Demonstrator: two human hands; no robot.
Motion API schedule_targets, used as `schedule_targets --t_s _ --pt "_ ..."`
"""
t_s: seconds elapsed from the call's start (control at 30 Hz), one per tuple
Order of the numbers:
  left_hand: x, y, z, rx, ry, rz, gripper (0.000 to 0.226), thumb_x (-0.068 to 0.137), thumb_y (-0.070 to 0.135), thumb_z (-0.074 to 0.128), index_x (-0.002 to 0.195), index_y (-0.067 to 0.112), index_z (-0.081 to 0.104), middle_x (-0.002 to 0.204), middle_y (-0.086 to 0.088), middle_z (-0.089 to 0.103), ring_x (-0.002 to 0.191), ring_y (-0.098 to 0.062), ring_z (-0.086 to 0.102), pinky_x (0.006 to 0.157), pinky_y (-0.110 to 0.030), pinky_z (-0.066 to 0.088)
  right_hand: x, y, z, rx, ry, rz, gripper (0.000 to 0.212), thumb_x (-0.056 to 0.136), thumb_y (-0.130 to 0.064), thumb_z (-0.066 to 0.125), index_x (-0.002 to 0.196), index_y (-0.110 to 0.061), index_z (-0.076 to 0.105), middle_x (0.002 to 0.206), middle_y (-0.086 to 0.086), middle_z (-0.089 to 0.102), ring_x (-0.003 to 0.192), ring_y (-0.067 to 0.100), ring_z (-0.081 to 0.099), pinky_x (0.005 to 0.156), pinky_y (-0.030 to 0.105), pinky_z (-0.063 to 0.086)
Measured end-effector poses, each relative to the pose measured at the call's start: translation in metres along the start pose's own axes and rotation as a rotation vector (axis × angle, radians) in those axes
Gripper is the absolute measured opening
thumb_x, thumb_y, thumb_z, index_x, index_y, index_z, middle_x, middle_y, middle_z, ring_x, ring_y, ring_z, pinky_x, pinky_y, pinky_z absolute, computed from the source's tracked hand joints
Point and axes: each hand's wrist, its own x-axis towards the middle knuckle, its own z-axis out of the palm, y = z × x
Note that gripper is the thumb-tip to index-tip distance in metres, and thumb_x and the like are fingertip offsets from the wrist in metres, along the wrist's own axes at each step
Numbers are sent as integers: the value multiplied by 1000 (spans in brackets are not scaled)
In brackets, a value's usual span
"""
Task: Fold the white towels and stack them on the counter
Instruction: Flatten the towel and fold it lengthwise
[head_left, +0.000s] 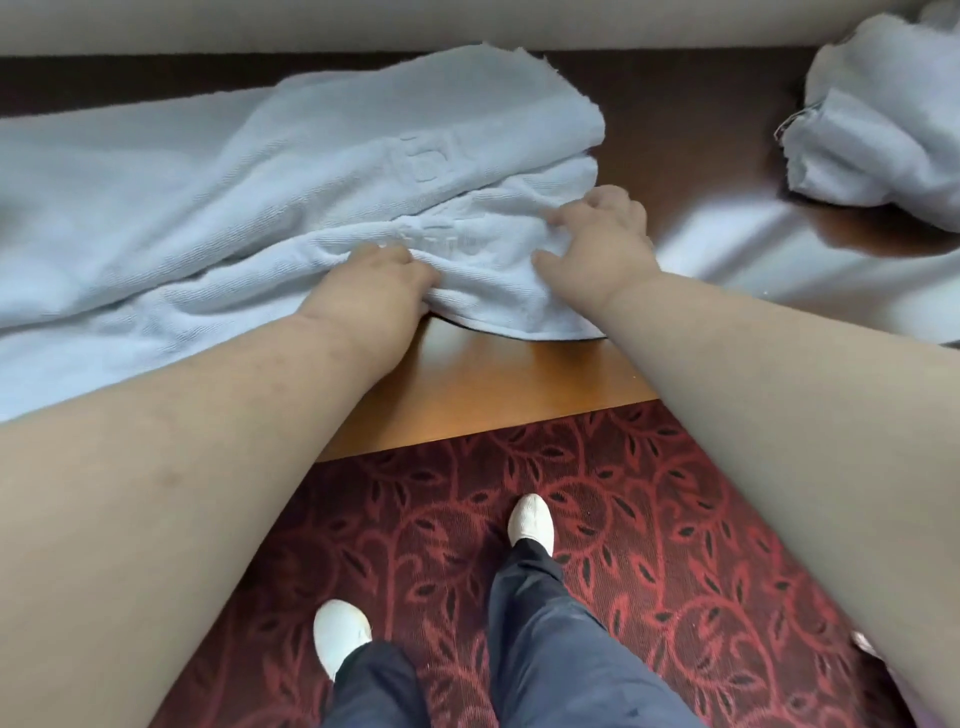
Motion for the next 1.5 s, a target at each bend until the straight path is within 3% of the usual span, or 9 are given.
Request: schedule_targets --t_s 0.13,0.27,0.4,0.5,0.7,0.9,1.13,1.37,1.5 --pt "-33 19 3 93 14 13 25 100 35 42 113 23 59 103 -6 59 99 -32 55 79 -43 48 -14 12 -4 203 -20 124 67 78 -41 69 138 -26 41 134 3 46 120 26 47 95 36 44" --pt "-57 29 13 69 -12 2 29 101 41 37 119 28 56 104 -2 59 101 -29 53 83 -45 47 -26 23 -16 345 -146 322 69 77 -37 75 134 -18 40 97 -6 56 80 17 59 61 28 44" --pt "-62 33 18 32 -78 43 35 96 50 47 125 30 51 110 0 59 107 -26 52 89 -43 46 -38 38 -32 83 -288 341 36 83 -45 69 101 -16 62 89 5 66 70 22 61 61 28 46" --pt "-64 37 23 -101 -145 53 43 93 46 58 132 31 49 113 1 56 112 -23 49 95 -37 43 -51 51 -29 224 -378 420 19 90 -34 62 94 -15 61 85 6 70 70 25 71 69 37 57" --pt "-77 22 24 -104 -15 -24 40 87 56 62 118 32 58 113 5 53 109 -23 47 91 -39 45 -65 75 -17 564 -205 531 21 96 -27 59 79 -23 49 72 0 61 53 13 52 51 25 47" --pt "-80 29 17 -70 -1 -33 26 102 42 40 106 27 60 105 4 56 103 -22 49 87 -42 47 -65 75 -33 916 -292 703 30 95 -45 60 79 -21 52 49 -8 44 39 7 41 43 17 35" --pt "-73 19 -14 -448 169 -288 19 97 42 48 81 33 56 77 13 59 72 -4 52 58 -24 33 -50 52 -63 1324 -292 695 29 95 -48 59 78 -25 53 50 -10 40 43 9 45 56 22 40" --pt "-60 8 -53 -502 472 -342 16 97 25 40 101 37 49 84 8 54 71 -17 50 63 -26 34 -12 -17 -91 1583 -197 503 29 97 -48 54 85 -22 61 69 -7 65 77 15 68 78 32 47" --pt "-36 -17 -67 -397 507 -405 34 95 12 37 114 24 62 111 -8 58 94 -28 54 79 -24 36 20 -52 -95 1478 -230 298 29 103 -45 43 111 -24 62 114 -5 70 114 19 60 87 38 41"
